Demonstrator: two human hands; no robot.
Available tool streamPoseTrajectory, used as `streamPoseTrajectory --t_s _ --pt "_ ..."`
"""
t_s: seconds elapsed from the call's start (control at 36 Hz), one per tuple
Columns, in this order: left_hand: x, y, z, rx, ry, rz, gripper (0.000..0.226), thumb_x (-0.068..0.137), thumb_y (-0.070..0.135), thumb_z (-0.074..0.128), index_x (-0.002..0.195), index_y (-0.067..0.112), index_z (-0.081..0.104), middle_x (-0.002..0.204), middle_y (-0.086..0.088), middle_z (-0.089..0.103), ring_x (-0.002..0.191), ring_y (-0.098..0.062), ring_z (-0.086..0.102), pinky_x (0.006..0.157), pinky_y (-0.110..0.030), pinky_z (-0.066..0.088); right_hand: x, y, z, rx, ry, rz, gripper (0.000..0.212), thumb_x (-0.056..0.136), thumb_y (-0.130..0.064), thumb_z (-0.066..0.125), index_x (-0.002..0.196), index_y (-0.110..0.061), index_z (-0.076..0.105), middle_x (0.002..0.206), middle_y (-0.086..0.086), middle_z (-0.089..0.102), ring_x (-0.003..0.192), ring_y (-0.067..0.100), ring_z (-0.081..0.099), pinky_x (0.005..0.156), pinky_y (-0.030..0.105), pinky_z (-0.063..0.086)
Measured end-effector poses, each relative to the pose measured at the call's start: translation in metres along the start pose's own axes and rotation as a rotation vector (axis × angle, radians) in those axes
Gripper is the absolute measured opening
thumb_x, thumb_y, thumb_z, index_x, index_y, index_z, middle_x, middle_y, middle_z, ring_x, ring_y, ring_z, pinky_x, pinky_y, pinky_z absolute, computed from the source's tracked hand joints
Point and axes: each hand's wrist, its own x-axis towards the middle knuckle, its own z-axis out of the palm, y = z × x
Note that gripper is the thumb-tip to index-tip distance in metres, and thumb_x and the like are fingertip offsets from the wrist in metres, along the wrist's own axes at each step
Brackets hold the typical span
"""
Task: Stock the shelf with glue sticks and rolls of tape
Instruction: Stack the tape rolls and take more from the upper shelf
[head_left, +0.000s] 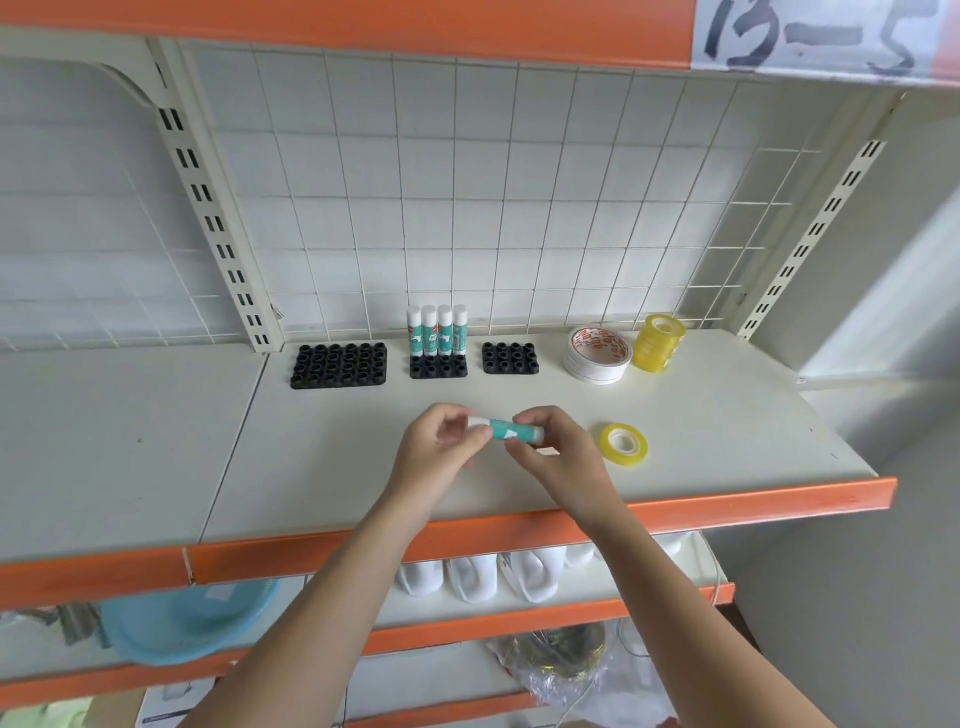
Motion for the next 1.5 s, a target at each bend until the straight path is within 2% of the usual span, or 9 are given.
streamPoseTrajectory --t_s 0.08,0.19,0.31,0.47,0.58,0.67,0.81,1.0,1.5 --pt "0.002 0.005 -0.004 -0.006 -0.005 0.045 0.019 0.084 0.005 0.071 0.095 0.018 0.064 0.093 -0.001 0.069 0.079 -0.006 0.063 0.071 -0.02 0.051 0.003 0.004 0.007 -0.141 -0.019 -0.047 0.022 0.081 -0.011 0.074 0.088 -0.026 0.059 0.079 -0.021 0.06 0.077 0.002 0.055 0.07 0.016 0.044" --pt "0.002 0.007 -0.004 0.107 -0.01 0.154 0.03 0.078 0.004 0.075 0.096 0.026 0.065 0.085 0.003 0.066 0.074 0.004 0.06 0.071 -0.009 0.045 0.008 0.008 0.017 -0.425 -0.04 -0.186 0.021 0.079 -0.022 0.077 0.091 -0.021 0.06 0.08 -0.025 0.055 0.084 0.004 0.054 0.067 0.008 0.035" --pt "0.003 0.002 -0.014 0.261 -0.018 0.228 0.034 0.085 0.013 0.071 0.115 0.025 0.059 0.091 0.006 0.067 0.085 0.005 0.06 0.079 -0.008 0.043 0.01 0.012 0.027 -0.359 -0.022 -0.204 0.025 0.08 -0.015 0.076 0.097 -0.014 0.057 0.078 -0.018 0.057 0.079 0.007 0.058 0.066 0.008 0.038" --pt "0.007 -0.021 -0.041 0.786 -0.034 0.292 0.029 0.094 0.017 0.057 0.121 0.01 0.059 0.116 -0.007 0.059 0.113 -0.021 0.052 0.094 -0.031 0.041 0.017 0.019 0.039 -0.34 0.004 -0.192 0.025 0.079 -0.009 0.072 0.097 -0.015 0.055 0.085 -0.003 0.066 0.081 0.005 0.06 0.071 0.019 0.048" --pt "0.003 -0.036 -0.051 1.007 -0.043 0.38 0.021 0.089 0.011 0.057 0.108 0.005 0.065 0.107 -0.01 0.057 0.108 -0.031 0.05 0.091 -0.041 0.045 0.027 0.016 0.047 -0.313 0.001 -0.161 0.026 0.082 -0.01 0.07 0.098 -0.018 0.051 0.086 -0.003 0.066 0.081 0.005 0.062 0.071 0.023 0.051" --pt "0.002 -0.039 -0.052 1.021 -0.013 0.432 0.015 0.084 0.007 0.061 0.097 0.005 0.068 0.097 -0.01 0.06 0.098 -0.032 0.055 0.083 -0.044 0.049 0.039 0.01 0.054 -0.312 -0.001 -0.175 0.029 0.084 -0.011 0.069 0.101 -0.019 0.047 0.09 -0.008 0.062 0.08 0.003 0.061 0.067 0.022 0.049" --pt "0.003 -0.041 -0.051 1.014 0.007 0.456 0.011 0.079 0.004 0.063 0.089 0.005 0.068 0.09 -0.01 0.06 0.092 -0.033 0.056 0.077 -0.044 0.051 0.068 -0.008 0.063 -0.331 0.012 -0.183 0.054 0.086 -0.016 0.067 0.132 -0.023 0.04 0.095 -0.019 0.055 0.077 0.0 0.064 0.064 0.017 0.049" --pt "0.004 -0.046 -0.051 1.009 0.022 0.479 0.006 0.076 0.006 0.055 0.076 0.01 0.06 0.083 -0.006 0.056 0.084 -0.03 0.053 0.071 -0.042 0.049 0.107 -0.02 0.082 -0.378 0.006 -0.229 0.043 0.088 -0.014 0.063 0.124 -0.026 0.043 0.1 -0.01 0.06 0.078 0.011 0.067 0.071 0.027 0.05" --pt "0.004 -0.05 -0.049 1.058 0.022 0.476 0.012 0.076 0.008 0.058 0.087 0.012 0.062 0.091 -0.005 0.057 0.09 -0.027 0.053 0.075 -0.038 0.049 0.151 -0.009 0.111 -0.508 -0.053 -0.221 0.027 0.094 -0.016 0.056 0.119 -0.019 0.046 0.112 0.002 0.066 0.094 0.02 0.064 0.076 0.04 0.053"
